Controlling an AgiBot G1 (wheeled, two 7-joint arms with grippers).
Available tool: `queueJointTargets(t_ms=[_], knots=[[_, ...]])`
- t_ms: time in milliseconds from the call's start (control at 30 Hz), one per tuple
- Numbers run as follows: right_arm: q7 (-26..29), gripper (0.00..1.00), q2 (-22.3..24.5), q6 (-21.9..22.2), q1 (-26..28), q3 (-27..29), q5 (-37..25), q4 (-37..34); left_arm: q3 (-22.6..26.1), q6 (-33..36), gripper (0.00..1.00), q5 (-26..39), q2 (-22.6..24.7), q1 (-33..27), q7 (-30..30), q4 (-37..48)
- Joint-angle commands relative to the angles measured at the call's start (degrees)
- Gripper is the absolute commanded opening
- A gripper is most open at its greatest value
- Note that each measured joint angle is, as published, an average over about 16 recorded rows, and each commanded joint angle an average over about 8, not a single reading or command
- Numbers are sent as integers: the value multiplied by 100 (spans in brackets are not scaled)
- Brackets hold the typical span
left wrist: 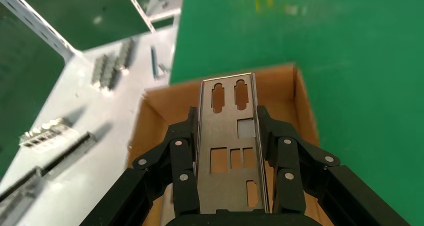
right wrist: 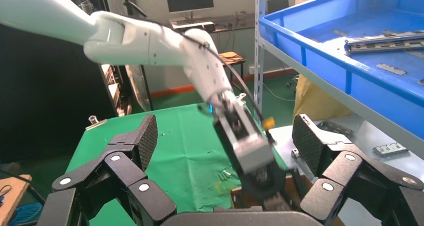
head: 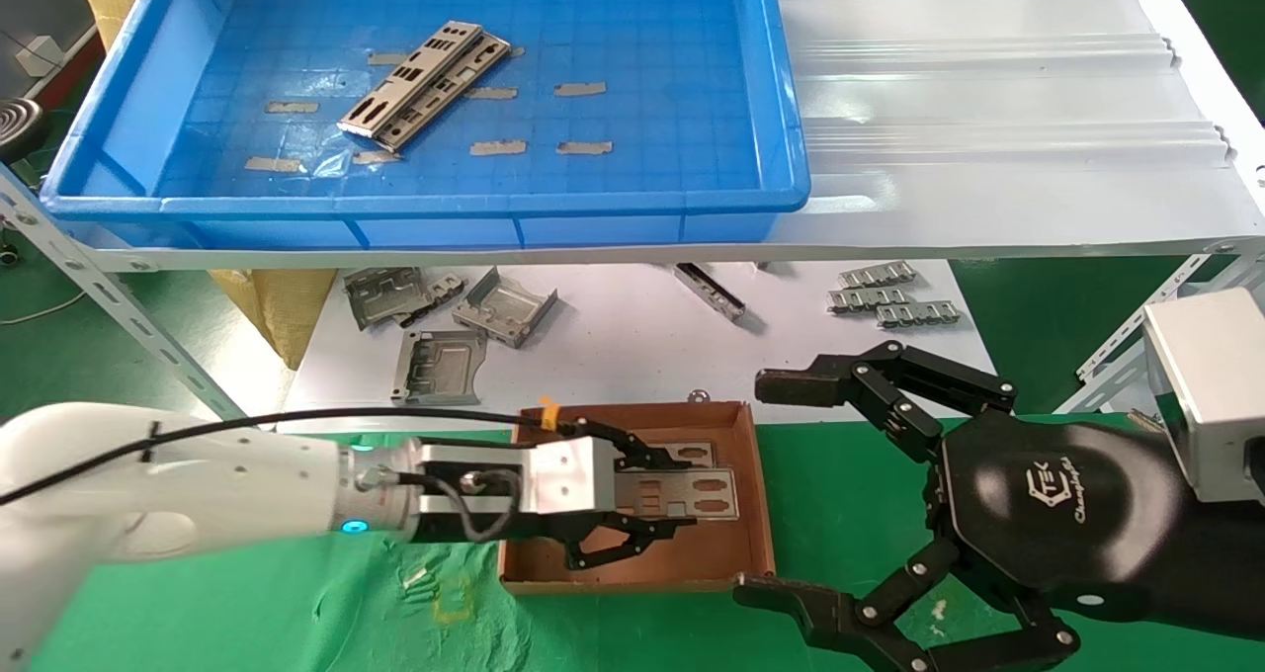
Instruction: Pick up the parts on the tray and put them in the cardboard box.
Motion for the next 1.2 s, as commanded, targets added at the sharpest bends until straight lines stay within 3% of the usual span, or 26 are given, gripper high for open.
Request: queueJointTargets(t_ms=[33, 133, 333, 400, 867, 1200], knots=[[0, 100, 0, 0, 0, 0, 0, 0, 20, -180, 0, 69, 125, 81, 150, 75], [0, 100, 0, 0, 0, 0, 0, 0, 18, -380, 9, 132, 345, 58, 478, 450], [0, 100, 0, 0, 0, 0, 0, 0, -17, -441, 82, 131, 685, -125, 987, 1294], [0, 100, 0, 0, 0, 0, 0, 0, -26, -392, 99, 113, 757, -188, 1120, 1536], [0, 100, 0, 0, 0, -1, 0, 0, -141, -33, 100, -140, 950, -483, 1583, 2633], [0, 100, 0, 0, 0, -1, 0, 0, -388, 1161, 100, -639, 788, -599, 1224, 3127]])
